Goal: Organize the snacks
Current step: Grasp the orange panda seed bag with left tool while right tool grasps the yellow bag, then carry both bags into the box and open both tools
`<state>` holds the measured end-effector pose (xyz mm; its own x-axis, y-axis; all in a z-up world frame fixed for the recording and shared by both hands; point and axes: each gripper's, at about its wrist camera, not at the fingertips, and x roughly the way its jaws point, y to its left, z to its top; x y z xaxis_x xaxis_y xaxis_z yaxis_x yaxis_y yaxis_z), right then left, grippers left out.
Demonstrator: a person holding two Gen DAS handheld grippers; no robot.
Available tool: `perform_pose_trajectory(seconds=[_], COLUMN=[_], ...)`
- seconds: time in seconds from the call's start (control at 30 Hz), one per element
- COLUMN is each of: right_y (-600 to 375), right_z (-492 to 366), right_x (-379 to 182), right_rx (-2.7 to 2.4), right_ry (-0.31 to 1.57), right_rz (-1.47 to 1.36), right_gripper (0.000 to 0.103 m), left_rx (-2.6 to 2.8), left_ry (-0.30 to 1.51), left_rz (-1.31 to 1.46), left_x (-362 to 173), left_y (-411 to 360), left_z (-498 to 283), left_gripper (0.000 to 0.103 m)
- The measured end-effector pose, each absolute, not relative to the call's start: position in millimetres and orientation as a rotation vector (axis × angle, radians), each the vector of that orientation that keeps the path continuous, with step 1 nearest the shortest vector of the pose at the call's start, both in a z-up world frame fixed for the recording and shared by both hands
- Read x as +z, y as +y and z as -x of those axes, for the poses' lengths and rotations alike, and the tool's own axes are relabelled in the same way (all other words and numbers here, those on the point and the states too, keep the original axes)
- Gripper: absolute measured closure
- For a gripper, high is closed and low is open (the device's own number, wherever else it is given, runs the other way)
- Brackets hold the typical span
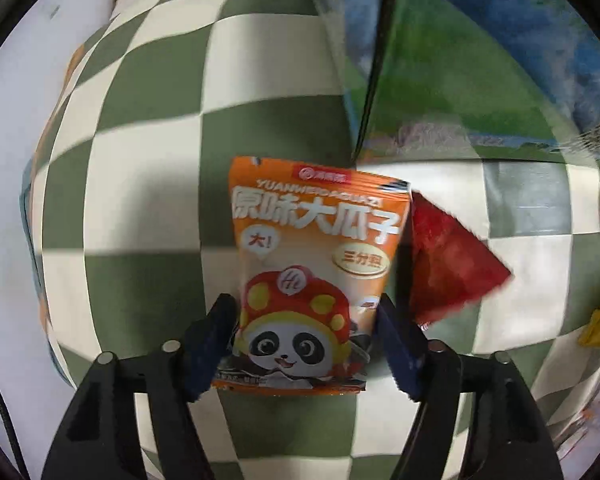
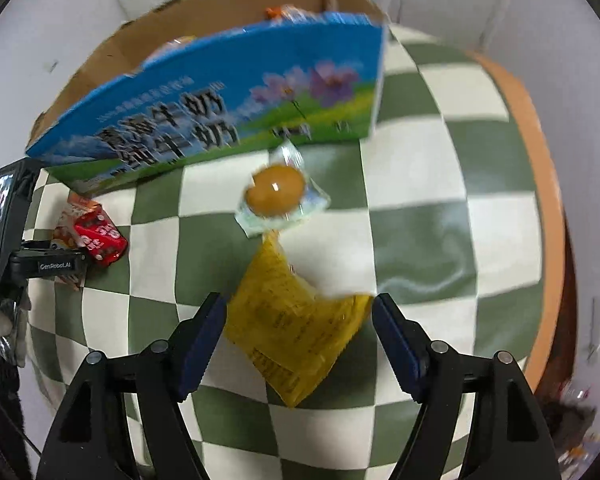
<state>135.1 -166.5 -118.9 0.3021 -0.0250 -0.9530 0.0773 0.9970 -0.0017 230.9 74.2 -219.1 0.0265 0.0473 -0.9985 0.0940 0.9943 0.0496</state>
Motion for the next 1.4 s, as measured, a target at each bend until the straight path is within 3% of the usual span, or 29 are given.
perform_pose_trajectory(seconds=[0.23, 0.47, 0.67, 0.83, 0.87, 0.93, 1.0, 1.07, 1.4], right_y=[-141.8, -174.9, -163.0, -148.5, -146.1, -142.4, -140.9, -139.8, -138.0], right_z=[-150.6, -152.2, -149.6, -148.5, -148.6, -146.0, -141.3, -135.6, -101.2], right_x=[-126.6, -166.0, -145.6, -162.3, -165.4, -171.8, -174.3, -175.9, -199.3], right_rx=[0.059, 0.129, 0.105, 0.11, 0.106, 0.093, 0.093, 0.102, 0.106], right_ry=[1.299, 1.506, 1.466, 1.51, 1.506, 1.493, 1.473, 1.467, 1.55], right_rz=[0.115, -0.37, -0.195, -0.128, -0.115, -0.091, -0.078, -0.069, -0.079], right_gripper=[0.025, 0.025, 0.025, 0.026, 0.026, 0.043, 0.043, 0.044, 0.046], left_rx=[-0.025, -0.019, -0.029, 0.01, 0.013, -0.006, -0.022, -0.054, -0.137], left_ry=[1.614, 1.657, 1.69, 1.688, 1.682, 1.662, 1.649, 1.653, 1.698], left_rz=[0.081, 0.19, 0.178, 0.185, 0.172, 0.154, 0.148, 0.132, -0.006], left_x=[-219.4, -231.7, -234.7, -235.6, -238.2, -237.1, -229.9, -227.1, -238.9], left_y=[76.5, 73.8, 68.9, 76.8, 66.4, 61.6, 53.7, 41.9, -14.6], left_z=[-159.1, -132.5, -145.7, -169.1, -176.2, -177.3, -173.4, -167.2, -163.1], left_gripper=[0.038, 0.034, 0.029, 0.028, 0.028, 0.029, 0.041, 0.045, 0.04])
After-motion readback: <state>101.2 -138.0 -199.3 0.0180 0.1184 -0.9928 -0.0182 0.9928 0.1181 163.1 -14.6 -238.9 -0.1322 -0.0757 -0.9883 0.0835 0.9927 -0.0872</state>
